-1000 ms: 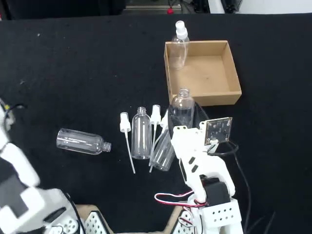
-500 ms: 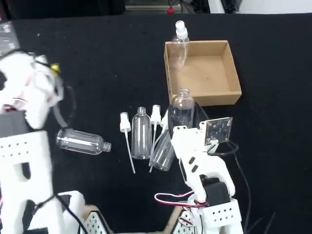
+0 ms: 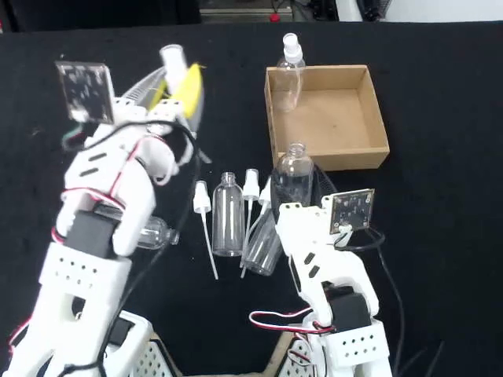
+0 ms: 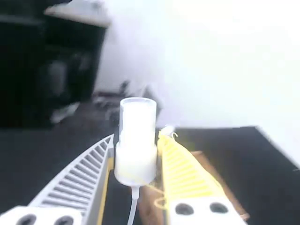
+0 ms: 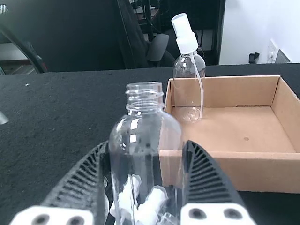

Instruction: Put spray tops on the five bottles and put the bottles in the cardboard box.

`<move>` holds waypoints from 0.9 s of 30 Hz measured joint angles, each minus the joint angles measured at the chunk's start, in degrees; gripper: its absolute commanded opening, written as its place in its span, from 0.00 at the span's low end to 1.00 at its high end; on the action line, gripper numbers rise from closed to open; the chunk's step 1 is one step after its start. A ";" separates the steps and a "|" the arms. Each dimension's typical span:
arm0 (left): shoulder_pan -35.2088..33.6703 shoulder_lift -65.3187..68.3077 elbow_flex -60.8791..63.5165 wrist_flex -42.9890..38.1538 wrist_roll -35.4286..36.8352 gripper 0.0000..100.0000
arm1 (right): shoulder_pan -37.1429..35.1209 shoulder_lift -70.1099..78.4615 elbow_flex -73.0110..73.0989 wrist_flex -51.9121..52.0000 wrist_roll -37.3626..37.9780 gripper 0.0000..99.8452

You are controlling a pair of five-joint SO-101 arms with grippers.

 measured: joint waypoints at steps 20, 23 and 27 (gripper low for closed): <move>14.77 6.24 9.49 -40.09 0.00 0.10 | 0.00 0.00 0.00 -1.41 0.00 0.09; 16.09 11.08 6.07 -40.09 0.00 0.10 | 0.00 0.00 0.00 -1.41 0.00 0.09; 16.88 15.65 3.78 -40.09 -1.85 0.10 | 0.00 0.00 0.00 -1.41 0.00 0.09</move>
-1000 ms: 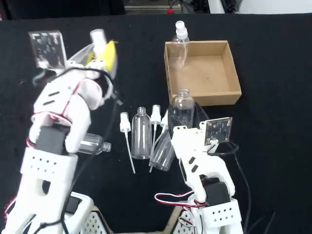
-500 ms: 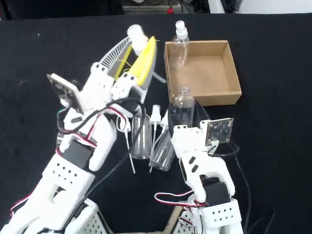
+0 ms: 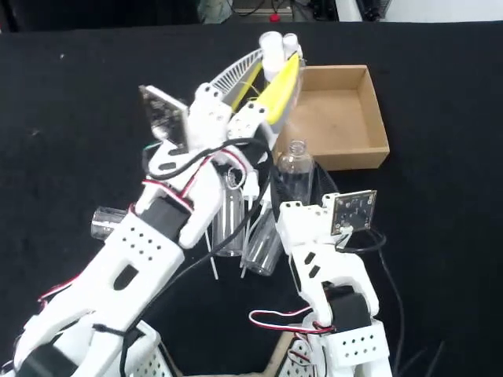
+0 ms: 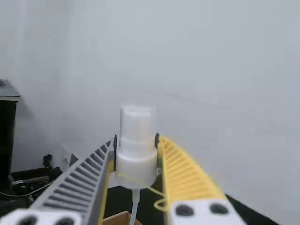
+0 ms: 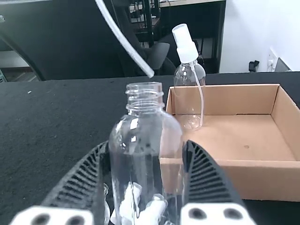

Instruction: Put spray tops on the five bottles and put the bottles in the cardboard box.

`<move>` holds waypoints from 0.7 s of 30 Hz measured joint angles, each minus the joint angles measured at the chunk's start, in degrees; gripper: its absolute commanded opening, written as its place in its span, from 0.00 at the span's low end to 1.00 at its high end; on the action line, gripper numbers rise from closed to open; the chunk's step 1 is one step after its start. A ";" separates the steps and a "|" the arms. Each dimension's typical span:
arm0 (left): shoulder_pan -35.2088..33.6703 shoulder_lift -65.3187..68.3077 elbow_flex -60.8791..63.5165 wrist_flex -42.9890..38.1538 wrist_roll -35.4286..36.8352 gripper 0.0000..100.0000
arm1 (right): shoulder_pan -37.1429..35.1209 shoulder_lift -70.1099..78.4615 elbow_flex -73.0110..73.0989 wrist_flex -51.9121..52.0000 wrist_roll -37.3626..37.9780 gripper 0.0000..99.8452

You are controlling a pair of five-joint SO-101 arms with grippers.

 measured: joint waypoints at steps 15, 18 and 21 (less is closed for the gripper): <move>6.51 0.44 -12.31 16.70 -17.05 0.10 | 0.00 0.00 0.00 -10.99 10.29 0.09; 6.59 0.44 -14.77 16.88 -17.49 0.10 | 0.00 0.00 0.00 -11.16 10.90 0.09; 6.77 0.44 -17.23 16.88 -17.58 0.10 | 0.00 0.00 0.00 -11.16 10.90 0.09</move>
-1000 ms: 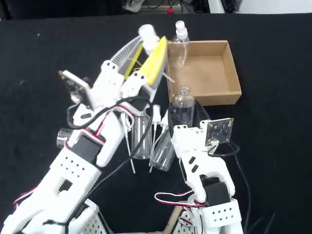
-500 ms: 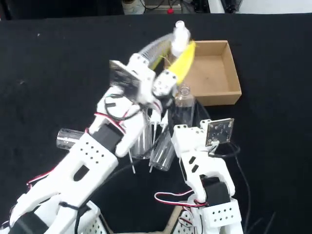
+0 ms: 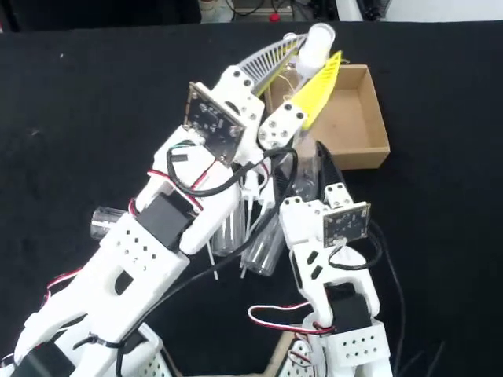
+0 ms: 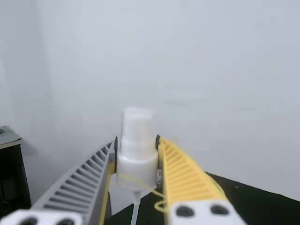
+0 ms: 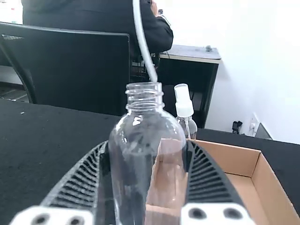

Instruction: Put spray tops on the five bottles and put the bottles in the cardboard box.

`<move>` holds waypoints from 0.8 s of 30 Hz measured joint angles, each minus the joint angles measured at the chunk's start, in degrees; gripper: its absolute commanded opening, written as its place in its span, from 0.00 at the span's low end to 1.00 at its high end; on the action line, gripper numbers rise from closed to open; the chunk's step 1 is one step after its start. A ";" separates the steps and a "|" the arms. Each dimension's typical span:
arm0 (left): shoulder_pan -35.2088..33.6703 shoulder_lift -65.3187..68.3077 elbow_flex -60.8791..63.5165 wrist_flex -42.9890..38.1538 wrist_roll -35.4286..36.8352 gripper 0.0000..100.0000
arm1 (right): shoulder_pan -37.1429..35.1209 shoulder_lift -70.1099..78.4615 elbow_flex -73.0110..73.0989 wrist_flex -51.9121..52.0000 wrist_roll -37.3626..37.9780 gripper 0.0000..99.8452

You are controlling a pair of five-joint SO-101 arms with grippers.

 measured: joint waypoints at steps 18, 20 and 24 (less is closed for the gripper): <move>0.97 -1.41 -15.12 24.44 0.00 0.10 | 0.00 0.00 0.00 -0.18 0.00 0.09; 1.93 -0.88 -15.12 23.47 0.00 0.10 | 0.00 0.00 0.00 -0.18 0.00 0.09; 1.85 2.73 -15.12 20.13 0.00 0.10 | 0.00 0.00 0.00 -0.18 0.00 0.09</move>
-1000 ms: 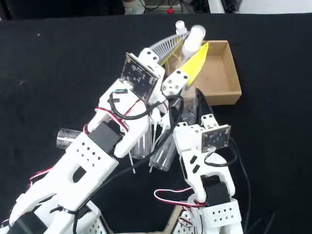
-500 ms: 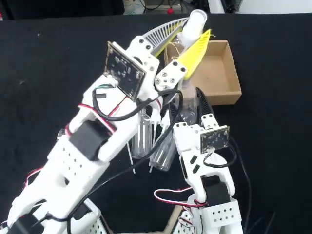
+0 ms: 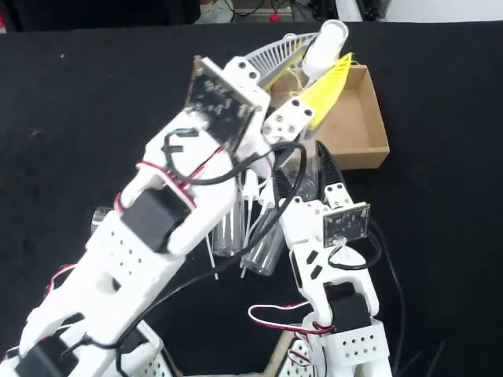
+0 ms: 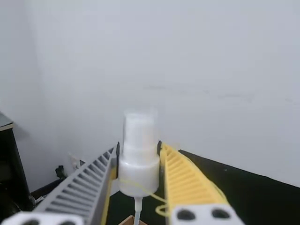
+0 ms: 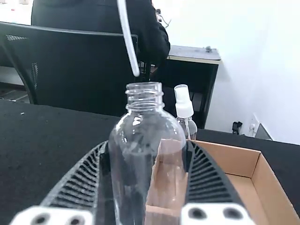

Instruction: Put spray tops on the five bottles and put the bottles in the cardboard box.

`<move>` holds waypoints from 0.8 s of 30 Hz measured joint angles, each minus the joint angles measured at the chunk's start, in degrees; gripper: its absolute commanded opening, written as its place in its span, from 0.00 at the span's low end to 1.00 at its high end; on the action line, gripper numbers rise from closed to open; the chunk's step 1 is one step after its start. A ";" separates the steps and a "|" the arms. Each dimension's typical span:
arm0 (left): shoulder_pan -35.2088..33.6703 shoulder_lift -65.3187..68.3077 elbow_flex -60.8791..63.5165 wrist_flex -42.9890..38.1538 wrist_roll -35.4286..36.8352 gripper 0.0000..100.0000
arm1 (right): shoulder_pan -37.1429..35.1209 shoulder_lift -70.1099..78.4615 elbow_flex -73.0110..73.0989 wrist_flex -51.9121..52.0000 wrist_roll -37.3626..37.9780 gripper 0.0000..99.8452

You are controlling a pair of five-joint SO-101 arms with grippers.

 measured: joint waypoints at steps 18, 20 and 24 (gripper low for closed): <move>-0.26 3.96 4.13 -1.23 0.00 0.10 | 0.00 0.00 0.00 0.00 0.35 0.09; -0.09 3.87 5.63 -1.23 0.00 0.10 | 0.00 0.00 0.00 0.00 0.35 0.09; -0.09 3.96 8.00 -1.23 0.00 0.10 | 0.00 0.00 0.00 0.00 0.35 0.09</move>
